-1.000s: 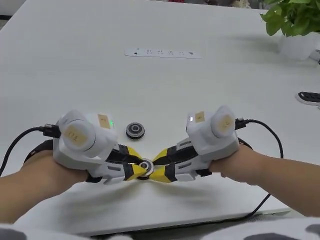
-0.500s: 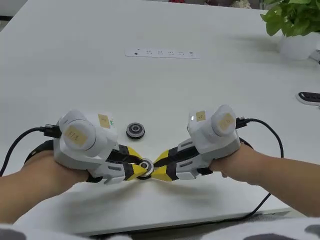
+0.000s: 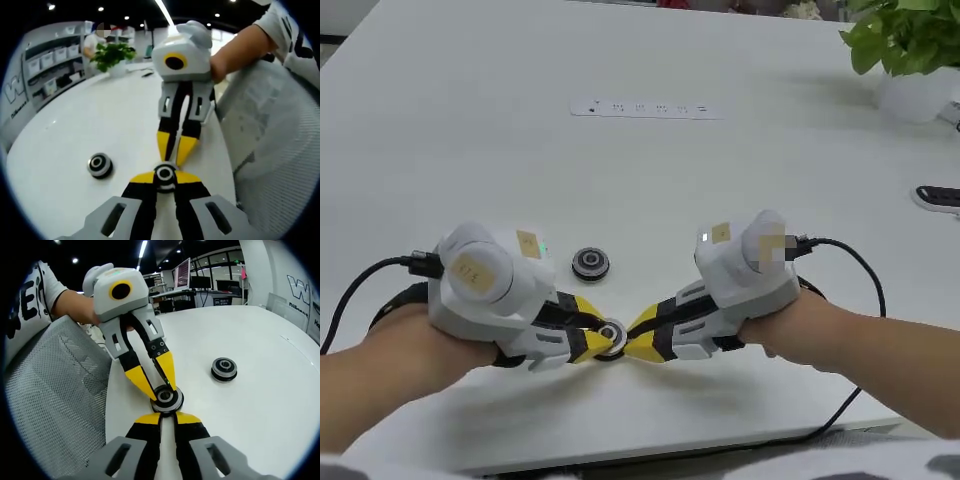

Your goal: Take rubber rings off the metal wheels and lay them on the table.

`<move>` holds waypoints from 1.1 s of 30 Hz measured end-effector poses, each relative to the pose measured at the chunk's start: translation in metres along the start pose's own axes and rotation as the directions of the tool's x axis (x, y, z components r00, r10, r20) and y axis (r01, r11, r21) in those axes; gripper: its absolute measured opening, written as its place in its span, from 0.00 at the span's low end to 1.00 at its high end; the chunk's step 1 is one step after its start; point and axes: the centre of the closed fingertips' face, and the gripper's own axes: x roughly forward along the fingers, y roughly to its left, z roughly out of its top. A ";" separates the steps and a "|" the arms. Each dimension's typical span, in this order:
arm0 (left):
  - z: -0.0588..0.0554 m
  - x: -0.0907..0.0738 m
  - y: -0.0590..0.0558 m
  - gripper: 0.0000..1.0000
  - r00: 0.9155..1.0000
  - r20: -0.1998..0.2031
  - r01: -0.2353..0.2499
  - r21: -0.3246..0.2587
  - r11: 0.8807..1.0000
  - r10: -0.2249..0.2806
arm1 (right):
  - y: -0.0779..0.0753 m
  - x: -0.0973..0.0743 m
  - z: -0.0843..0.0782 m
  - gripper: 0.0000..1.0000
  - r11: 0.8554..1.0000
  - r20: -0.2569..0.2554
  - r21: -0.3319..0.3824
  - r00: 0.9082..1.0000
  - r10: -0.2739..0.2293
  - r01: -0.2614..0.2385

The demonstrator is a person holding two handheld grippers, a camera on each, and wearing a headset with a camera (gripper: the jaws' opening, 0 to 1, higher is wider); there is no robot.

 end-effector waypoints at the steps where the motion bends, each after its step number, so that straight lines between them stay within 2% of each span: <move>1: 0.000 0.000 0.000 0.13 1.000 0.000 0.000 0.000 1.000 0.000 | 0.000 0.000 0.000 0.05 1.000 -0.003 -0.004 1.000 -0.002 0.002; 10: -0.001 0.000 0.000 0.13 1.000 0.000 -0.003 -0.003 1.000 0.003 | -0.002 -0.001 -0.001 0.00 1.000 -0.007 0.005 1.000 -0.010 0.010; 19: -0.001 0.000 0.000 0.12 1.000 -0.002 -0.012 0.004 1.000 0.012 | -0.004 -0.003 -0.002 0.00 0.997 -0.009 0.074 1.000 -0.005 0.006; 20: -0.002 -0.001 -0.001 0.12 1.000 -0.003 -0.011 0.005 1.000 0.011 | -0.009 -0.004 0.004 0.00 0.997 0.017 0.071 1.000 -0.026 0.025; 21: -0.002 0.000 0.000 0.12 1.000 -0.002 -0.012 0.004 1.000 0.012 | -0.012 -0.008 0.005 0.00 0.995 0.022 0.099 0.999 -0.028 0.026; 22: -0.002 0.000 0.000 0.12 1.000 -0.002 -0.012 0.004 1.000 0.012 | -0.016 -0.011 0.011 0.00 0.992 0.049 0.122 0.998 -0.042 0.036; 24: -0.002 0.000 0.000 0.12 1.000 -0.001 -0.014 0.003 1.000 0.014 | -0.021 -0.016 0.011 0.00 0.988 0.058 0.145 0.997 -0.052 0.043; 26: -0.002 0.000 0.000 0.12 1.000 0.001 -0.014 0.003 1.000 0.014 | -0.021 -0.016 0.004 0.00 0.988 0.042 0.153 0.998 -0.039 0.032; 27: -0.002 0.000 0.000 0.12 1.000 0.002 -0.014 0.002 1.000 0.014 | -0.017 -0.016 0.002 0.00 0.987 0.041 0.163 0.999 -0.009 0.003; 28: -0.002 0.000 0.000 0.12 1.000 0.003 -0.014 0.002 1.000 0.014 | -0.015 -0.015 0.000 0.00 0.989 0.042 0.146 0.999 -0.011 0.005; 29: -0.002 0.000 0.000 0.12 1.000 0.003 -0.014 0.002 1.000 0.014 | -0.012 -0.016 0.001 0.00 0.995 0.045 0.096 0.999 0.011 -0.015; 31: -0.002 0.000 0.000 0.12 1.000 0.004 -0.014 0.000 1.000 0.014 | -0.005 -0.014 -0.001 0.00 0.997 0.031 0.068 0.999 0.041 -0.043; 32: -0.002 0.000 0.001 0.12 1.000 0.005 -0.014 0.000 1.000 0.014 | -0.004 -0.013 -0.001 0.03 0.998 0.030 0.057 0.999 0.036 -0.037; 33: -0.001 0.000 0.001 0.12 1.000 0.005 -0.014 -0.001 1.000 0.014 | -0.006 -0.011 -0.003 0.09 1.000 0.021 0.012 1.000 0.020 -0.020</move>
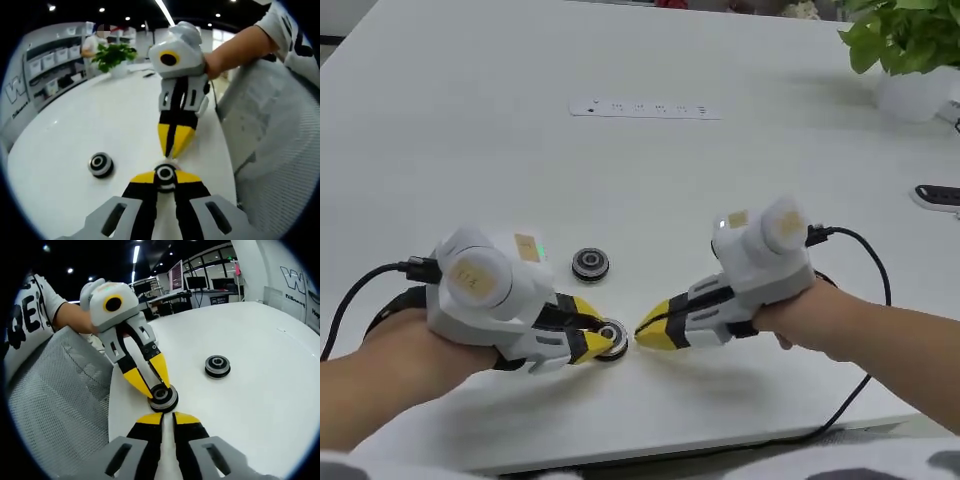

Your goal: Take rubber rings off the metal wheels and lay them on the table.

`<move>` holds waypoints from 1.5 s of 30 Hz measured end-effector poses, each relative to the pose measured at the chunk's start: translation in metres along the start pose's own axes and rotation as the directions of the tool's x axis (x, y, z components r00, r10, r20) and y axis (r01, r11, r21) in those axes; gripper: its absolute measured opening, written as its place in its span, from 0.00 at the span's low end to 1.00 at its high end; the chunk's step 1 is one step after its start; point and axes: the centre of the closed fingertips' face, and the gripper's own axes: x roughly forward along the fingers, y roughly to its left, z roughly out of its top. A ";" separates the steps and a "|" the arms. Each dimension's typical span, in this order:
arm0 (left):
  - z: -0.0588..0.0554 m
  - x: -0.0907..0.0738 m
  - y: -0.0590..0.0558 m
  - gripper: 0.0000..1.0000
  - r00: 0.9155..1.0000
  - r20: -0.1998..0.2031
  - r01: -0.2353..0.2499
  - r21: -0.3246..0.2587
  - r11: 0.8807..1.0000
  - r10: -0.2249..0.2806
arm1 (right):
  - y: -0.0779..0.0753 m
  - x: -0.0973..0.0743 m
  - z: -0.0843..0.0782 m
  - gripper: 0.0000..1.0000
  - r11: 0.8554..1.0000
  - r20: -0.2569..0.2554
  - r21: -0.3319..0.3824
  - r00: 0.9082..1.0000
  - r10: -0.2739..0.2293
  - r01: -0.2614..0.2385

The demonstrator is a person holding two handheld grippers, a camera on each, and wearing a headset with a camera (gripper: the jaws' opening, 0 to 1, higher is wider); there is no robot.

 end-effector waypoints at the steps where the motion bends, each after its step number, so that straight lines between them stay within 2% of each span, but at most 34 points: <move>1: 0.000 0.000 0.000 0.12 1.000 0.000 0.000 0.000 1.000 0.000 | 0.002 0.002 -0.001 0.16 1.000 -0.003 -0.012 1.000 0.006 -0.006; 2: 0.000 0.000 0.000 0.12 1.000 0.001 0.000 -0.001 1.000 0.000 | 0.005 0.003 -0.001 0.20 1.000 -0.007 -0.016 1.000 0.014 -0.014; 4: 0.000 0.000 0.000 0.13 1.000 0.001 0.000 0.000 1.000 0.000 | 0.009 0.005 0.000 0.20 0.999 -0.007 -0.036 1.000 0.030 -0.030; 11: 0.000 0.000 0.001 0.13 1.000 0.002 -0.001 0.000 1.000 0.001 | 0.010 0.016 0.008 0.29 0.991 0.005 -0.131 1.000 -0.013 0.014; 15: 0.001 0.000 0.001 0.13 1.000 0.002 -0.002 0.000 1.000 0.002 | 0.008 0.019 0.015 0.28 0.987 0.033 -0.154 0.999 -0.043 0.047; 18: 0.001 0.000 0.001 0.13 1.000 0.002 -0.003 -0.001 1.000 0.003 | 0.007 0.021 0.013 0.26 0.985 0.025 -0.165 0.998 -0.052 0.056; 19: 0.001 0.000 0.001 0.13 1.000 0.002 -0.003 -0.001 1.000 0.003 | 0.009 0.021 0.012 0.24 0.986 0.020 -0.164 0.999 -0.041 0.043; 30: 0.000 0.000 0.000 0.13 1.000 0.004 -0.004 -0.003 1.000 0.004 | 0.009 0.017 0.010 0.21 0.992 0.015 -0.123 0.999 -0.033 0.035; 45: 0.000 0.000 0.000 0.12 1.000 0.006 -0.006 -0.002 1.000 0.006 | 0.008 0.015 0.008 0.18 0.990 -0.018 -0.137 0.999 -0.035 0.032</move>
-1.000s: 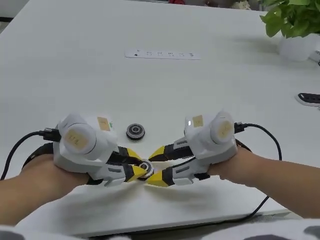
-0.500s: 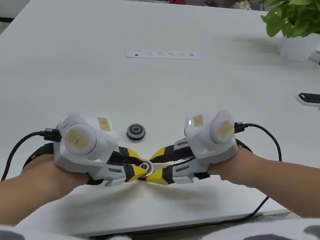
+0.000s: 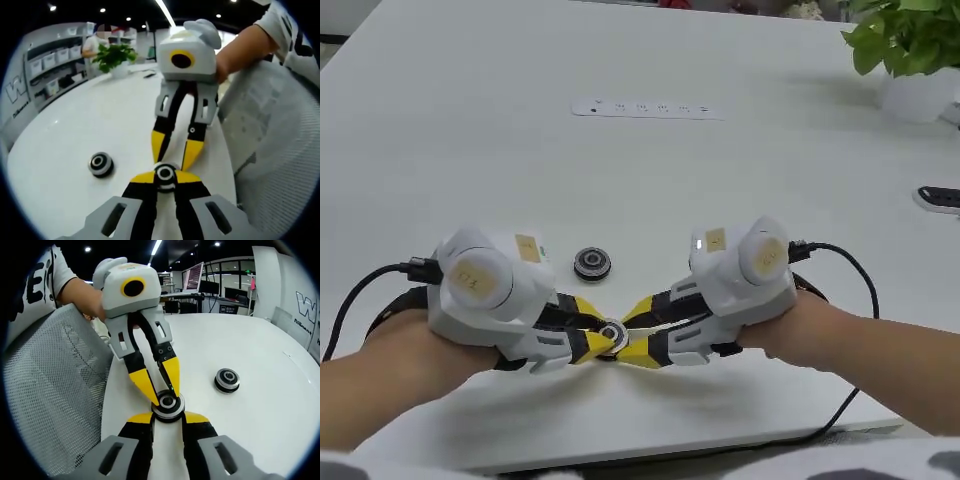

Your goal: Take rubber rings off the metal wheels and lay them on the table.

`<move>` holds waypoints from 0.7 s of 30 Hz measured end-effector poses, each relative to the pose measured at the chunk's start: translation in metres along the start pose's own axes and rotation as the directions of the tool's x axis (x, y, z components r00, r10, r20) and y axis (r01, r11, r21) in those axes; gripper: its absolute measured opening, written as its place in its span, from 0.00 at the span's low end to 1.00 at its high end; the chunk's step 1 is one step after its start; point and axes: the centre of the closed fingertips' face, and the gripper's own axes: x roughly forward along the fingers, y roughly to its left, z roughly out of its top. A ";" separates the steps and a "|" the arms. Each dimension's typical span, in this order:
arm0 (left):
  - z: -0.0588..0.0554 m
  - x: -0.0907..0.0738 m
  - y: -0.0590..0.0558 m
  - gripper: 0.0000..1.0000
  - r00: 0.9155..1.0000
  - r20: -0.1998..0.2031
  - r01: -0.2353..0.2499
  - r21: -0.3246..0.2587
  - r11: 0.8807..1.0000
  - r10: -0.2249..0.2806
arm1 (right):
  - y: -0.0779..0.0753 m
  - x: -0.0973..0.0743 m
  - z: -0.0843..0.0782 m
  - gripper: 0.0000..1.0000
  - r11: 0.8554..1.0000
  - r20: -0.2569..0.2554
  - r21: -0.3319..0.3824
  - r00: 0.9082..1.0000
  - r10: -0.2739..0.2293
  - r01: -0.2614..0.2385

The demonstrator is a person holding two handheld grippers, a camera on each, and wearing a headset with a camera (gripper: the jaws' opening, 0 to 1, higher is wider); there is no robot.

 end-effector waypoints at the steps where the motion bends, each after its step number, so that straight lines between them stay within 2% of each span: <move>1: 0.000 0.000 0.000 0.12 1.000 0.000 0.000 0.000 1.000 0.000 | 0.000 0.000 0.000 0.18 1.000 -0.001 -0.001 1.000 0.001 -0.001; 7: 0.000 0.000 0.001 0.12 1.000 -0.001 0.000 0.001 1.000 0.000 | -0.001 -0.001 -0.002 0.15 1.000 -0.020 -0.005 1.000 -0.002 0.001; 8: 0.000 0.000 0.001 0.12 1.000 -0.001 0.000 0.001 1.000 0.000 | -0.002 -0.002 -0.005 0.12 1.000 -0.036 -0.007 0.999 -0.004 0.003; 10: 0.000 0.000 0.001 0.12 1.000 0.000 0.000 0.001 1.000 0.000 | -0.007 -0.004 -0.009 0.02 1.000 -0.039 0.015 0.999 -0.018 0.019; 11: 0.000 0.000 0.001 0.12 1.000 0.001 0.001 0.000 1.000 -0.001 | -0.007 -0.004 -0.008 0.00 0.999 -0.030 0.032 1.000 -0.008 0.009; 21: 0.000 0.000 0.000 0.13 1.000 -0.001 -0.002 0.000 1.000 0.002 | -0.006 -0.003 -0.009 0.01 0.998 -0.036 0.053 0.999 -0.026 0.028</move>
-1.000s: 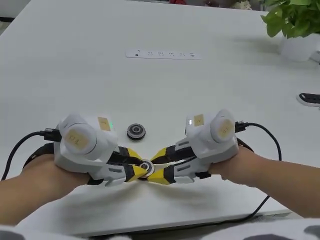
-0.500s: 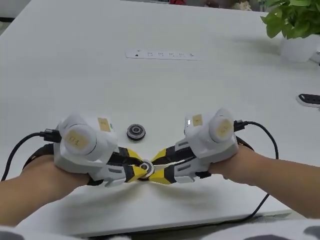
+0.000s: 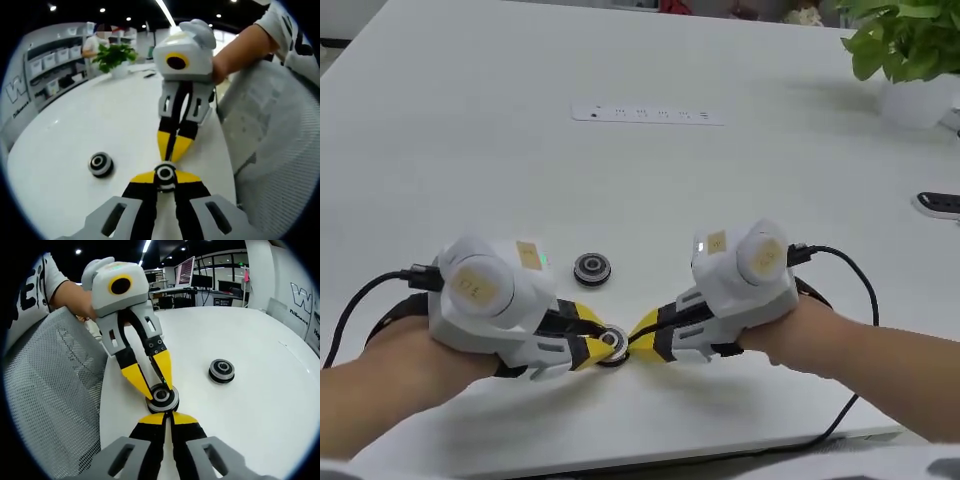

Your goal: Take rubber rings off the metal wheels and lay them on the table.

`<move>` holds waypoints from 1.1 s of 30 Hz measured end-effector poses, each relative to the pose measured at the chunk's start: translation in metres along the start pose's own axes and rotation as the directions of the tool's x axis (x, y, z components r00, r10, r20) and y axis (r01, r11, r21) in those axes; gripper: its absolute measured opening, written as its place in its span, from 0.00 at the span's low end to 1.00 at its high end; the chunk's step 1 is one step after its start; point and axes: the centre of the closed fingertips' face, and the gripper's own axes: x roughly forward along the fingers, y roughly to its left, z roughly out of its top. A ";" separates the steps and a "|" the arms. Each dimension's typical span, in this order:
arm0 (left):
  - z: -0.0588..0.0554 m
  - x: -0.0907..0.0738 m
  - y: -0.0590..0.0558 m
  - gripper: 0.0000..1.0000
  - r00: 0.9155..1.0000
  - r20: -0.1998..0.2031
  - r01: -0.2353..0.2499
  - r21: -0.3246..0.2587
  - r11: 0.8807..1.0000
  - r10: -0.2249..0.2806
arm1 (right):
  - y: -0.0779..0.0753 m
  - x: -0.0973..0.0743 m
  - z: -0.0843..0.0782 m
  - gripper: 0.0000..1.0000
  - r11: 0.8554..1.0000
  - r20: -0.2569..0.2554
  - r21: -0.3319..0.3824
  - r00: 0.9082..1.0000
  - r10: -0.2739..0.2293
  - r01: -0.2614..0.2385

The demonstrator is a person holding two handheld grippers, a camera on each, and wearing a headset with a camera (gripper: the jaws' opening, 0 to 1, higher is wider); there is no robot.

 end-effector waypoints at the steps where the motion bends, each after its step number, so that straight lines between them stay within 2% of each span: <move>1: 0.000 0.000 0.000 0.13 1.000 0.000 0.000 -0.001 1.000 0.000 | 0.000 0.000 0.000 0.01 1.000 -0.001 -0.002 1.000 -0.001 0.001; 4: 0.000 0.000 -0.001 0.13 1.000 0.000 -0.001 -0.001 1.000 0.001 | 0.001 0.000 0.000 0.02 0.999 -0.009 -0.042 1.000 -0.011 0.011; 6: 0.000 0.000 -0.001 0.13 1.000 0.000 -0.002 0.000 1.000 0.002 | 0.000 0.000 0.000 0.02 0.999 -0.010 -0.042 1.000 -0.013 0.012; 7: 0.000 0.000 -0.001 0.13 1.000 0.000 -0.002 -0.001 1.000 0.002 | 0.000 0.000 0.000 0.02 1.000 -0.009 -0.027 1.000 -0.013 0.013; 11: 0.000 0.000 -0.001 0.13 1.000 -0.001 -0.002 0.000 1.000 0.002 | -0.002 -0.001 -0.002 0.02 0.992 0.009 0.122 1.000 -0.007 0.006; 13: 0.000 0.000 -0.001 0.13 1.000 -0.001 -0.002 0.000 1.000 0.002 | -0.003 -0.001 -0.002 0.02 0.982 0.015 0.189 1.000 -0.003 0.000; 17: 0.000 0.000 -0.001 0.13 1.000 -0.001 -0.002 0.001 1.000 0.002 | -0.003 -0.001 -0.003 0.01 0.966 0.026 0.259 1.000 0.002 -0.009; 23: 0.000 0.000 -0.001 0.13 1.000 0.001 -0.002 0.002 1.000 0.002 | -0.004 -0.001 -0.004 0.00 0.948 0.037 0.318 0.999 0.011 -0.022; 30: 0.000 0.000 -0.001 0.13 1.000 0.002 -0.004 0.004 1.000 0.004 | -0.010 -0.007 0.003 0.00 0.899 0.105 0.434 0.994 0.006 -0.051; 33: 0.000 0.000 -0.001 0.13 1.000 0.003 -0.004 0.004 1.000 0.004 | -0.010 -0.007 0.003 0.00 0.891 0.113 0.450 0.994 0.010 -0.060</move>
